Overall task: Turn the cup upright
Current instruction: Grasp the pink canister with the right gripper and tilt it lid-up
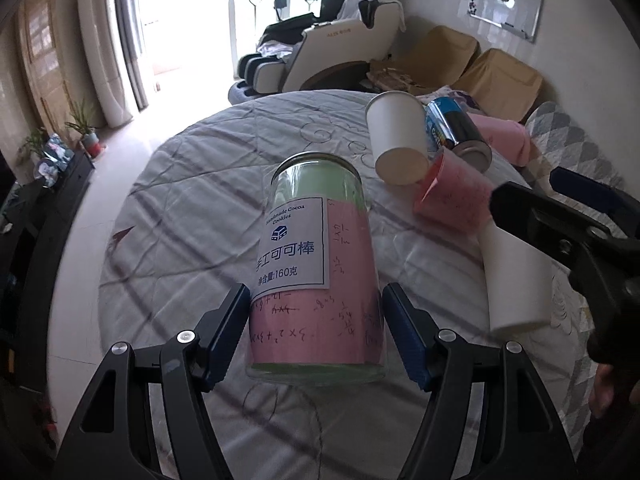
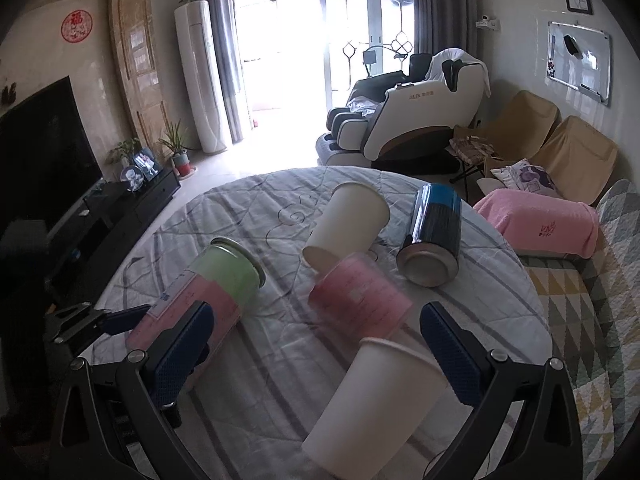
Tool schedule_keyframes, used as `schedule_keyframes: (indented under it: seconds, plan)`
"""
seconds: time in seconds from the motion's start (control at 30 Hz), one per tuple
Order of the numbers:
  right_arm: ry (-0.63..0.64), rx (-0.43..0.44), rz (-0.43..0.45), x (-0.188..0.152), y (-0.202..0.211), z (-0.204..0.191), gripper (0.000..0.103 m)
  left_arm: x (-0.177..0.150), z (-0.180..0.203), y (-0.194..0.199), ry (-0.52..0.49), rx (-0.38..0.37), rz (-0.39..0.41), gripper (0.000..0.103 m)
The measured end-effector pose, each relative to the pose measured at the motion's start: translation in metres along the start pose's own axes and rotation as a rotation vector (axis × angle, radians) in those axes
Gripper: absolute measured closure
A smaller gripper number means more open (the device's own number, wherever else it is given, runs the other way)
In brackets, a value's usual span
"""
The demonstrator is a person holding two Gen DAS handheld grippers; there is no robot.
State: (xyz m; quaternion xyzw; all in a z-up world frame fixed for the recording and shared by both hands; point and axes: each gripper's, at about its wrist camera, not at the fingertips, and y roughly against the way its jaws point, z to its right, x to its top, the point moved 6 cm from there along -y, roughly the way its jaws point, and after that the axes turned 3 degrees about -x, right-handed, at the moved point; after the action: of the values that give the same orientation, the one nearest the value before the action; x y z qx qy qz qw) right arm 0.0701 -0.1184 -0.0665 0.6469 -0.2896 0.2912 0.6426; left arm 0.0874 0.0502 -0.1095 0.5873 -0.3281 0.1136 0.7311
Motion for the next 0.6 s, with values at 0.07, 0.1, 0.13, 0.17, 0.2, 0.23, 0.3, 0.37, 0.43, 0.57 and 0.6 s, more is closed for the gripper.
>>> schedule_keyframes:
  seconds: [0.07,0.1,0.13,0.17,0.2,0.23,0.3,0.37,0.43,0.57,0.6]
  plan:
    - [0.004,-0.006,-0.005,-0.003,0.002,-0.003,0.000,-0.005,0.001,0.005,0.001,0.000,0.003,0.033]
    - [0.005,-0.010,-0.007,-0.004,0.002,-0.004,0.000,-0.008,0.001,0.007,0.006,-0.008,0.001,0.033]
    - [0.005,-0.014,-0.010,-0.006,0.002,-0.005,0.000,-0.011,0.002,0.009,0.008,-0.011,0.000,0.033]
    - [0.004,-0.018,-0.015,-0.007,0.003,-0.006,0.000,-0.014,0.002,0.011,0.009,-0.012,0.000,0.033]
    - [0.002,-0.018,-0.015,-0.009,0.005,-0.006,0.000,-0.016,0.002,0.012,0.011,-0.011,-0.001,0.033]
    - [0.000,-0.018,-0.014,-0.010,0.006,-0.007,0.000,-0.018,0.001,0.013,0.011,-0.010,-0.002,0.033]
    - [-0.008,-0.011,-0.025,-0.011,0.005,-0.010,0.000,-0.022,-0.001,0.016,0.020,-0.018,-0.002,0.029]
    - [-0.028,0.019,-0.047,-0.013,0.003,-0.012,0.000,-0.024,-0.002,0.021,0.031,-0.037,0.010,0.024]
    - [-0.065,0.075,-0.074,-0.012,0.001,-0.017,0.000,-0.023,-0.002,0.029,0.028,-0.020,0.045,0.013]
    - [-0.160,0.190,-0.157,-0.012,-0.009,-0.032,0.000,-0.023,-0.007,0.043,0.016,-0.015,0.096,0.009]
    - [-0.185,0.212,-0.184,-0.012,-0.012,-0.035,0.000,-0.024,-0.010,0.044,0.023,-0.021,0.097,0.009]
